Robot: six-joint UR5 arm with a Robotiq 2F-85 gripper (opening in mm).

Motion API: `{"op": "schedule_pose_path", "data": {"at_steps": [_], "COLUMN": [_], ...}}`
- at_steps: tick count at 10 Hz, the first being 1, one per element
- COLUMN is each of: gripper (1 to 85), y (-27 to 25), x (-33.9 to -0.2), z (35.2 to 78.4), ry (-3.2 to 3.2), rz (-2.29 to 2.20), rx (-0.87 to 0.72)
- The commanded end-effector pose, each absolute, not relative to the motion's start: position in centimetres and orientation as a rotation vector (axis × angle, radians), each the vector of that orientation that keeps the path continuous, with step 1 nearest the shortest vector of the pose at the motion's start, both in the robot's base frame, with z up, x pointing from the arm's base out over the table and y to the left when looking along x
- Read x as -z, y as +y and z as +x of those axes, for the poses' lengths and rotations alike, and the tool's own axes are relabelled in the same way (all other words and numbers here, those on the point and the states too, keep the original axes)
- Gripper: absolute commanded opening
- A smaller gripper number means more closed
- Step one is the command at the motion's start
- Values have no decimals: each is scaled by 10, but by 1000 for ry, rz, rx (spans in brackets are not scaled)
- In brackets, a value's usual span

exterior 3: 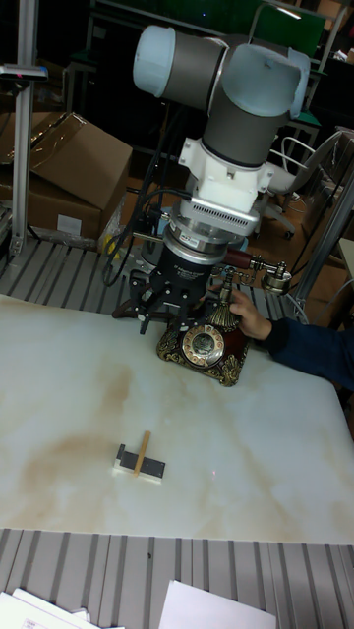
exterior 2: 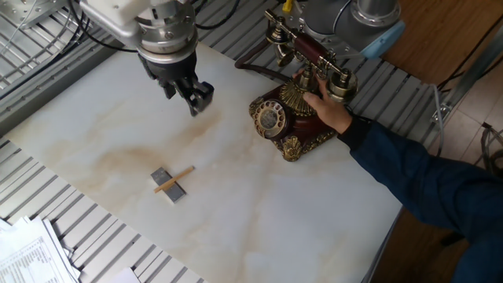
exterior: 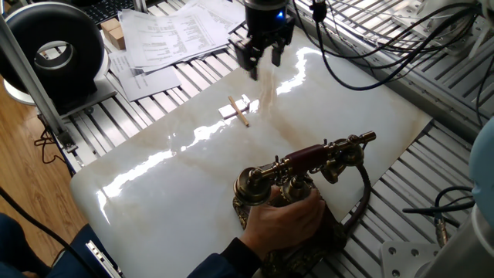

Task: Dial a number on an old rotary phone

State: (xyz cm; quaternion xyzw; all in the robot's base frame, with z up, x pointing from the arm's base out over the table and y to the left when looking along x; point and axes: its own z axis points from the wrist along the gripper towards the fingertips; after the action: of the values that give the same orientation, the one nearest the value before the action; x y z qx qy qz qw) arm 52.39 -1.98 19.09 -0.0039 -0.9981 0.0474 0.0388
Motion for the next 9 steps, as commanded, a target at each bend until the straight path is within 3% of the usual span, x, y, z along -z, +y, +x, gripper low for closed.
{"op": "schedule_pose_path", "data": {"at_steps": [1, 9], "gripper": [13, 13], "y": [-29, -12], "x": [-194, -180], "z": [515, 543], "ry": [-3023, -3081], "rz": [-21, -33], "rx": [-210, -162]}}
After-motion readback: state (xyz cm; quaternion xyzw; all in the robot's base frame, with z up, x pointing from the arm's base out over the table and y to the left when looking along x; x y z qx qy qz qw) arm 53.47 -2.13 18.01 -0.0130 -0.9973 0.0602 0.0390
